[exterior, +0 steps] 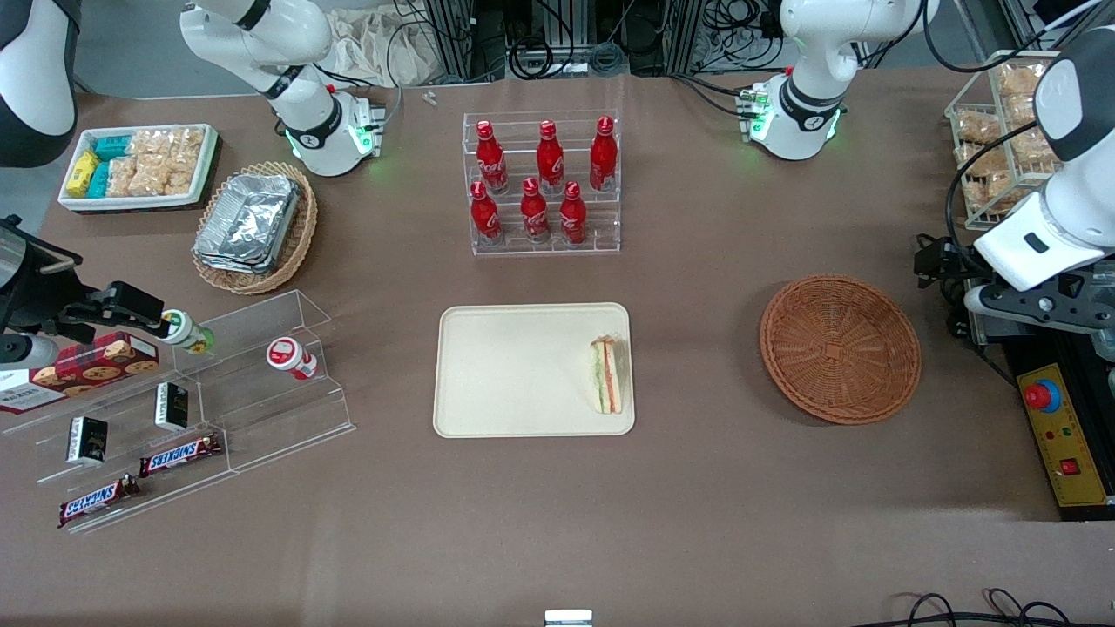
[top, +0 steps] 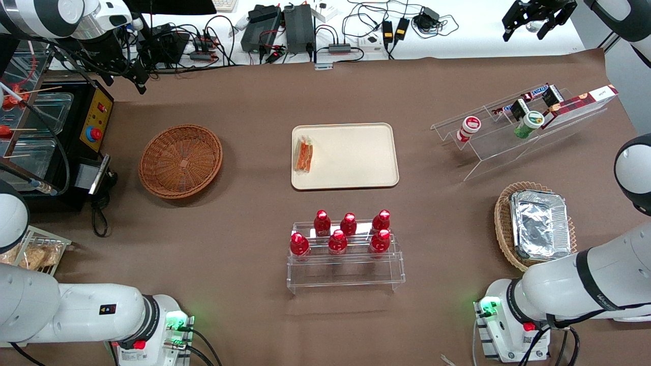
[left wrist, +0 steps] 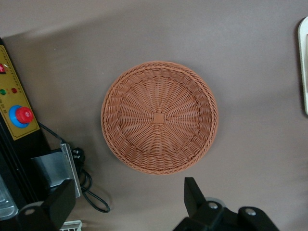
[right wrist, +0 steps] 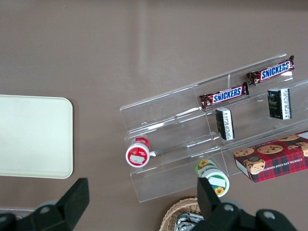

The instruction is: Place sandwich from basket to tray

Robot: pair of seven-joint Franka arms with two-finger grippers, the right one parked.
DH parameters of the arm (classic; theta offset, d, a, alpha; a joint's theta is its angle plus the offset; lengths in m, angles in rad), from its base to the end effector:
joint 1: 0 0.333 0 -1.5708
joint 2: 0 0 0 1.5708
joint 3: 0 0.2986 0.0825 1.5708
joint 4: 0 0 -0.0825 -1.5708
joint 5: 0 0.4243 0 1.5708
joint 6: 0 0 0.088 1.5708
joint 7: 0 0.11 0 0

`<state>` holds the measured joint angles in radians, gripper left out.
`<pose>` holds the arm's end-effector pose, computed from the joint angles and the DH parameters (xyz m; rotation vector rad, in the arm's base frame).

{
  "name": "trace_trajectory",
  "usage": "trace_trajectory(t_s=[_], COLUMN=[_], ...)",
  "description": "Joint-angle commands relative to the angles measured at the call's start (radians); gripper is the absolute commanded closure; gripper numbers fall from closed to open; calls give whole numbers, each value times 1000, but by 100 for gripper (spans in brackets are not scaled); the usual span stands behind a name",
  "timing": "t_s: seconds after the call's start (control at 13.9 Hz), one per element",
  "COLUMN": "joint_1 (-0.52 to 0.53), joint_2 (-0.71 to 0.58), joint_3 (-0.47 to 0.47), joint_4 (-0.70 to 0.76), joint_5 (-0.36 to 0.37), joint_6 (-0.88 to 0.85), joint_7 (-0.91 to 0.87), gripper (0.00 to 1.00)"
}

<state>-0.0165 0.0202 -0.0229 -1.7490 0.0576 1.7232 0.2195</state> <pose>0.6034 -0.0182 0.5133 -3.0608 0.4141 0.0786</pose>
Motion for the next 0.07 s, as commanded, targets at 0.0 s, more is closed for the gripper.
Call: trace_trajectory(t_s=[0.0], joint_1=[-22], joint_2=[18], joint_3=[1], joint_4=[51], joint_5=[45], joint_6=[-13], joint_7=[0], gripper=[0])
